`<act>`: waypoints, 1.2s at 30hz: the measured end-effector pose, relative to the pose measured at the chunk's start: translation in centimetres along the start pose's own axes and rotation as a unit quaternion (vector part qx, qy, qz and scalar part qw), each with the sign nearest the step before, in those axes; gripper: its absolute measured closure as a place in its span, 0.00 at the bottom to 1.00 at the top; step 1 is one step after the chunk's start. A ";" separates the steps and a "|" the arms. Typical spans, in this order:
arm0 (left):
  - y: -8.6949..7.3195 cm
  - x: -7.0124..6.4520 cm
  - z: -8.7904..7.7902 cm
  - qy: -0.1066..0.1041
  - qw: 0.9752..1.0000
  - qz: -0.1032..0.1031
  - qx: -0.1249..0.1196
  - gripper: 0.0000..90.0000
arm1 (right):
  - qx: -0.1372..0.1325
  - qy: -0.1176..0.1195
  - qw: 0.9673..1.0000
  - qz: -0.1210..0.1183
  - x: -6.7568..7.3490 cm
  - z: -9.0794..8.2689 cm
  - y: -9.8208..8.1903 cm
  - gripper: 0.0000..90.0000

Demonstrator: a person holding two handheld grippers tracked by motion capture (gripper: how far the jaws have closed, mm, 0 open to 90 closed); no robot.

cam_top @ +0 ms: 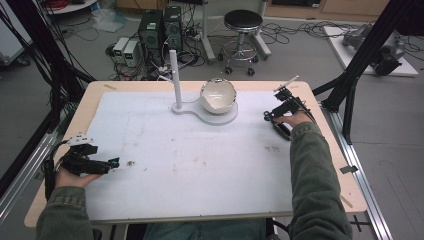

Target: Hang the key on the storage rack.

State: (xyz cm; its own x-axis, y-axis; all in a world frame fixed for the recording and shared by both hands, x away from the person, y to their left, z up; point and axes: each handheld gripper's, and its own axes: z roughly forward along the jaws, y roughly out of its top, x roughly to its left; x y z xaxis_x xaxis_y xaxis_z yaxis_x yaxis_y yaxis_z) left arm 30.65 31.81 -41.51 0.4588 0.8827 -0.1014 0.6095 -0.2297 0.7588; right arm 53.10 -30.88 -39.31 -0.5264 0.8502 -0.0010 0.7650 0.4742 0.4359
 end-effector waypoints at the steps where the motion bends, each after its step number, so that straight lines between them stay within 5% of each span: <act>1: 0.0 0.0 0.0 0.000 1.000 0.000 0.000 0.02 | 0.000 0.000 1.000 0.000 0.0 0.0 0.0 0.01; 14: 0.0 0.0 0.1 -0.002 1.000 0.002 0.002 0.02 | 0.044 -0.007 0.999 -0.009 -0.1 2.0 -0.1 0.06; 17: 0.0 0.0 0.1 -0.002 1.000 0.004 0.004 0.02 | 0.047 0.016 0.999 -0.010 -0.2 1.9 -0.1 0.24; 19: 0.0 0.0 0.1 -0.003 1.000 0.004 0.005 0.02 | 0.047 0.018 0.999 -0.009 -0.2 1.9 0.0 0.25; 34: 0.0 0.2 0.4 -0.005 1.000 0.001 0.004 0.02 | 0.068 -0.004 0.998 0.006 0.1 2.4 0.1 0.59; 36: 0.0 0.3 0.4 -0.003 1.000 0.000 0.003 0.02 | 0.065 -0.007 0.998 0.017 0.1 2.4 0.2 0.71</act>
State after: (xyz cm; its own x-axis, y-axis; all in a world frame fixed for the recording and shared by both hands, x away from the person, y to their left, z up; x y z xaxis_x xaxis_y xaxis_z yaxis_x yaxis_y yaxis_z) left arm 31.02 31.88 -41.76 0.4632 0.8799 -0.1055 0.6138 -0.2326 0.7544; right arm 54.07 -30.21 -41.38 -0.4951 0.8688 -0.0018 0.8241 0.4703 0.3158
